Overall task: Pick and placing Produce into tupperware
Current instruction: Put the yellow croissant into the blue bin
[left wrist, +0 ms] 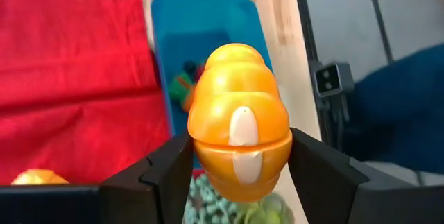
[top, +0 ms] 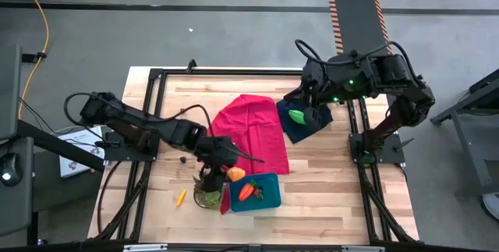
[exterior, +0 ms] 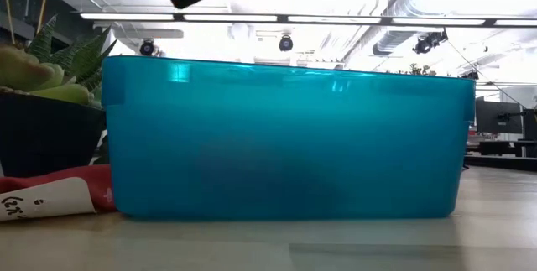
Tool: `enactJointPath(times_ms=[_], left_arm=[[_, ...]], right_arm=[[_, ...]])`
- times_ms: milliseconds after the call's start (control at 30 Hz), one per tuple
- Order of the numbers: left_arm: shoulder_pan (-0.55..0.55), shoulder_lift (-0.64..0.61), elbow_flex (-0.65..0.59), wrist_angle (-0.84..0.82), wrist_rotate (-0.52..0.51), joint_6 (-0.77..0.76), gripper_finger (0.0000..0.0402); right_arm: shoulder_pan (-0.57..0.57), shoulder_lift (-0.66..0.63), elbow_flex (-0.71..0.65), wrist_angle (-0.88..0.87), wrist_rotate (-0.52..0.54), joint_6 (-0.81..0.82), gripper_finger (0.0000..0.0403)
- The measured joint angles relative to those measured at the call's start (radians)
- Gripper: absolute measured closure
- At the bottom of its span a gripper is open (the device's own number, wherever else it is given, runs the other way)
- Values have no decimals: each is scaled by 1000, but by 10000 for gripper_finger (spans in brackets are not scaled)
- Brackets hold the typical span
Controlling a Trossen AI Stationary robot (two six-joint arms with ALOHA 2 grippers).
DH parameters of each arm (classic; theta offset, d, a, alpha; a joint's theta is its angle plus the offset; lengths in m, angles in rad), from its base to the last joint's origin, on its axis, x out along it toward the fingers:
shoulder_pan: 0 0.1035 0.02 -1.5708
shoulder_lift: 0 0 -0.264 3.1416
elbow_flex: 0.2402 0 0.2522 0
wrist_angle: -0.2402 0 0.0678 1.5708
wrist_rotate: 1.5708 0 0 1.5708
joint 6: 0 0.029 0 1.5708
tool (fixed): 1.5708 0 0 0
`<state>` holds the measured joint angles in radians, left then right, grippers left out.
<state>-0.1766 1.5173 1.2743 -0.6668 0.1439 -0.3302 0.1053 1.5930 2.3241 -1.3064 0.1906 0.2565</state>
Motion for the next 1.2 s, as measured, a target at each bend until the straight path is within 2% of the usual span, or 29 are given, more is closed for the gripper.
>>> enactJointPath(times_ms=[233,633,933,1200], left_arm=[[-42,0,0,63,-95,-85,197],[-40,8,0,188,-204,-152,197],[-39,76,4,235,-190,-174,197],[-39,128,4,230,-178,-117,197]], right_arm=[[39,0,0,4,11,-13,403],[81,0,0,3,10,-106,403],[81,1,0,3,10,-120,403],[81,1,0,4,10,-99,403]])
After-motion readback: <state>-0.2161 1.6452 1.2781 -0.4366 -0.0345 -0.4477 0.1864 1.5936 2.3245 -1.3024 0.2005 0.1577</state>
